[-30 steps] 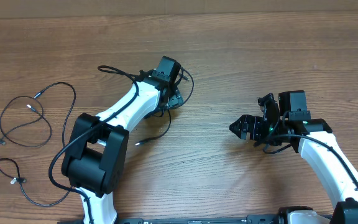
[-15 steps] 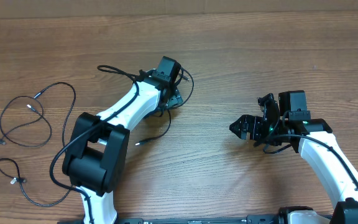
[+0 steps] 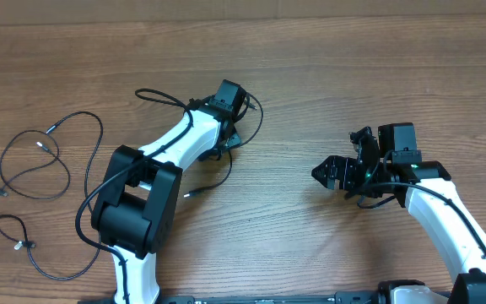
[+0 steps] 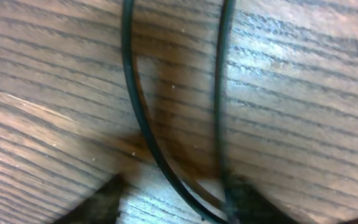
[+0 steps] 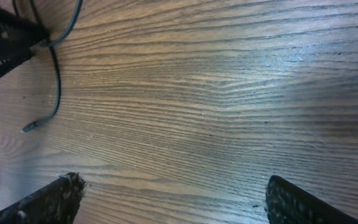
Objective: Untangle cables
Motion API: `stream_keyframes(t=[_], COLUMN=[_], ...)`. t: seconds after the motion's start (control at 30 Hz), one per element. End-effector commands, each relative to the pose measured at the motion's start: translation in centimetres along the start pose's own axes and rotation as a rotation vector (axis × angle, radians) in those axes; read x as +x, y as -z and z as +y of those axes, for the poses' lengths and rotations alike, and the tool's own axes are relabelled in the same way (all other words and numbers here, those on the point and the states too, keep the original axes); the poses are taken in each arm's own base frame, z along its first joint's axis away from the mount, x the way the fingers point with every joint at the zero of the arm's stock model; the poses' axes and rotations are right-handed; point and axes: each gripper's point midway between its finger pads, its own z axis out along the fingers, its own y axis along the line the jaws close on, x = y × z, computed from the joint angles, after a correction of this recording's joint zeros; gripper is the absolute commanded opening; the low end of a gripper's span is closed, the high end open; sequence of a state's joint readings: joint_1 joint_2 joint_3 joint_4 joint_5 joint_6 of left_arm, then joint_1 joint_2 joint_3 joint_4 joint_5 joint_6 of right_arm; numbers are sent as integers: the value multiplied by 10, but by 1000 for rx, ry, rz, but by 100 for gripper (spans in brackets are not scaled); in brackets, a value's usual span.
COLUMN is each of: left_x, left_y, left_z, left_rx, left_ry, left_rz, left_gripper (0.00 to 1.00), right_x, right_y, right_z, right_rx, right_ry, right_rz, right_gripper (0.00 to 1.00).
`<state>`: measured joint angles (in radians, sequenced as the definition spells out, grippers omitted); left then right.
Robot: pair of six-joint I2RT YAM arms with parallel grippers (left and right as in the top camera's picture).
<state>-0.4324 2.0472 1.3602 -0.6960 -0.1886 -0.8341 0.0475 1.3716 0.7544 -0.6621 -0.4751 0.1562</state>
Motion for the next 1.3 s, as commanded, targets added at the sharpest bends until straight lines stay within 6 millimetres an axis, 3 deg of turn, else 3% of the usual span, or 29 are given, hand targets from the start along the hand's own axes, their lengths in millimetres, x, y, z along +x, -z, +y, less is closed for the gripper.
stream_keyframes(t=[0.0, 0.03, 0.13, 0.4, 0.7, 1.07, 1.13, 1.27], left_x=[20, 20, 19, -6, -51, -70, -74, -94], left_y=[-21, -20, -18, 0, 47, 98, 109, 148], left_z=[7, 8, 11, 18, 40, 51, 60, 103], left_rx=[-40, -42, -51, -70, -183, -179, -206, -343], left_ry=[-22, -22, -20, -49, -21, 0, 11, 80], left_rz=[71, 73, 79, 86, 18, -85, -117, -258], left_gripper=[31, 18, 4, 4, 4, 4, 4, 4], right_x=[-1, -1, -1, -1, 0, 0, 1, 1], right_y=[0, 0, 0, 0, 0, 0, 0, 0], right_z=[-3, -3, -3, -3, -3, -3, -3, -3], right_rx=[12, 12, 12, 12, 12, 13, 13, 13], right_ry=[8, 8, 7, 7, 6, 5, 4, 4], right_rz=[-6, -6, -5, -5, -2, -1, 0, 1], right_gripper=[92, 92, 92, 92, 92, 92, 92, 92])
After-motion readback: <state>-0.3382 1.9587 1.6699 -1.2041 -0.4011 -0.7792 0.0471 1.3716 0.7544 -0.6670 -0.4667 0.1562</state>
